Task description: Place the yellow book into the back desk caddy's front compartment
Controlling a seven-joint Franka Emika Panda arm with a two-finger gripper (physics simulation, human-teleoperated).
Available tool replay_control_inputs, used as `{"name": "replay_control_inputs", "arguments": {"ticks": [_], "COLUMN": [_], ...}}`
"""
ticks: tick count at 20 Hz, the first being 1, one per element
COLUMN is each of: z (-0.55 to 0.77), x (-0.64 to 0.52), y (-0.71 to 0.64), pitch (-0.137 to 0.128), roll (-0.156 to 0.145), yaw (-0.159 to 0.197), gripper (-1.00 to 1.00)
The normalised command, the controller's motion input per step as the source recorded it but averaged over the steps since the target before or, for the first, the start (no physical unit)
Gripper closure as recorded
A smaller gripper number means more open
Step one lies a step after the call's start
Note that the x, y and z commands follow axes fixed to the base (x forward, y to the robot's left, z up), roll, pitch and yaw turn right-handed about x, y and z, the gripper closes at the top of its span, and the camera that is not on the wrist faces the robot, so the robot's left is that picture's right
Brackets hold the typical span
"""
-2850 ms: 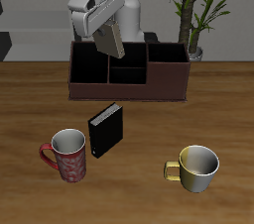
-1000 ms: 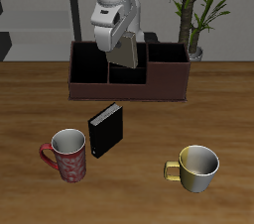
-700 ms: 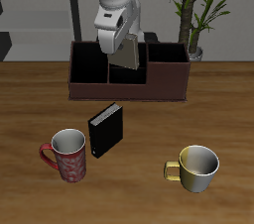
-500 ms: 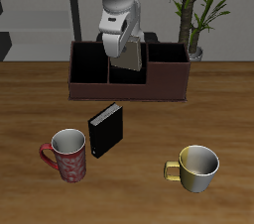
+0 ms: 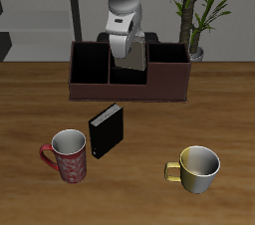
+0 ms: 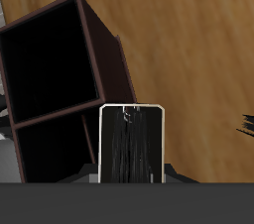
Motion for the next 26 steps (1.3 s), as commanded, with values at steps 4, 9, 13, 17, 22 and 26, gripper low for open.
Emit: {"name": "replay_control_inputs", "arguments": {"ticks": [4, 9, 13, 17, 22, 26], "z": [-0.01, -0.11, -0.07, -0.10, -0.03, -0.02], "x": [-0.06, -0.09, -0.06, -0.07, -0.09, -0.19], "y": [0.01, 0.04, 0.08, 0.09, 0.05, 0.00], "pitch": [0.013, 0.014, 0.017, 0.005, -0.007, 0.010], "roll": [-0.005, 0.000, 0.009, 0.016, -0.013, 0.017], "yaw": [-0.002, 0.055, 0.045, 0.077, 0.028, -0.001], "gripper": [1.00, 1.00, 1.00, 1.00, 1.00, 1.00]}}
